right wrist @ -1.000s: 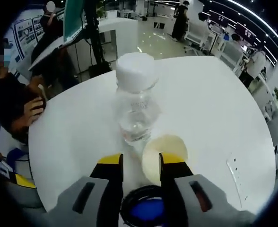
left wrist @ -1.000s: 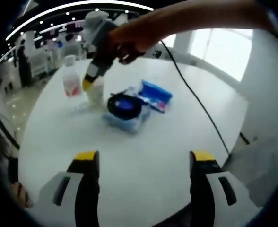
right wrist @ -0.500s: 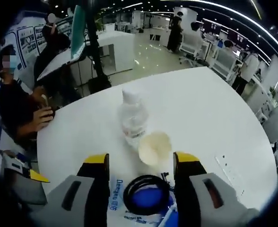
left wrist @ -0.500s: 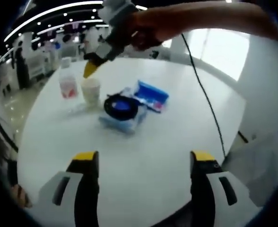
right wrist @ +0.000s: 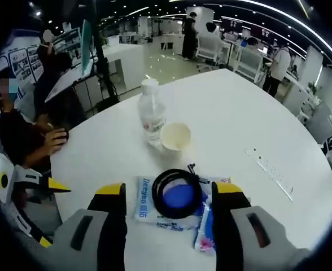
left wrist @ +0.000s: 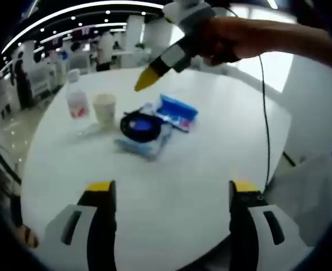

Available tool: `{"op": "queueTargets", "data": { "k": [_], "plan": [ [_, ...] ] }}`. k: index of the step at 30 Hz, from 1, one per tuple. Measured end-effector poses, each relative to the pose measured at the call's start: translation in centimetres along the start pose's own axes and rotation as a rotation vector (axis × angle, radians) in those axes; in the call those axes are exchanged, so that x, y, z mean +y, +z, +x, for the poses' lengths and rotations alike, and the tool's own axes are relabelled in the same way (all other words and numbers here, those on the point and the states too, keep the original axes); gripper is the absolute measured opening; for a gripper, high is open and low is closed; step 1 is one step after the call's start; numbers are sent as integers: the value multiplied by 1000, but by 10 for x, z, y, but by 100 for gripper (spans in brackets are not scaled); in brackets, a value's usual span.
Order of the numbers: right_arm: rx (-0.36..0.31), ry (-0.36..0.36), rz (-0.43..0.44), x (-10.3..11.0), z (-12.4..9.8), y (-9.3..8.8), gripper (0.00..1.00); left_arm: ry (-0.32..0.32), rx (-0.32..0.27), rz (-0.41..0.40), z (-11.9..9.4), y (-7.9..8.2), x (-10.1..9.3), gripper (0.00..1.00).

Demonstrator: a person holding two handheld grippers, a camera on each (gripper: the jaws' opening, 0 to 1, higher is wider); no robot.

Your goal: Arrange the tabletop items into an orderly group along one side of the table until the central work area is clear of visible clutter.

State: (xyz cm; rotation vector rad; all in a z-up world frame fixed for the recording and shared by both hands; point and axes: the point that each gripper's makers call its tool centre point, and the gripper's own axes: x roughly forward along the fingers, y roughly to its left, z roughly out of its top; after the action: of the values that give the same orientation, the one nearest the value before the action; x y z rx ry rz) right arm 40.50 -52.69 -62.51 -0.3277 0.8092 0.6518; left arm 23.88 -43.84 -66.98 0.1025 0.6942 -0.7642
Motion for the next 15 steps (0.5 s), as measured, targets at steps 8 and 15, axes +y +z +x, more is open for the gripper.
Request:
{"op": "queueTargets", "data": {
  "k": [8,15],
  "plan": [
    [-45,-60,84,-8,-34,-46,62,2,-3,9,-1,1,-1,79],
    [-104,-104,179,-21,-58,-69,62,-1,-2,13,-1,-1,-2,80]
  ]
}}
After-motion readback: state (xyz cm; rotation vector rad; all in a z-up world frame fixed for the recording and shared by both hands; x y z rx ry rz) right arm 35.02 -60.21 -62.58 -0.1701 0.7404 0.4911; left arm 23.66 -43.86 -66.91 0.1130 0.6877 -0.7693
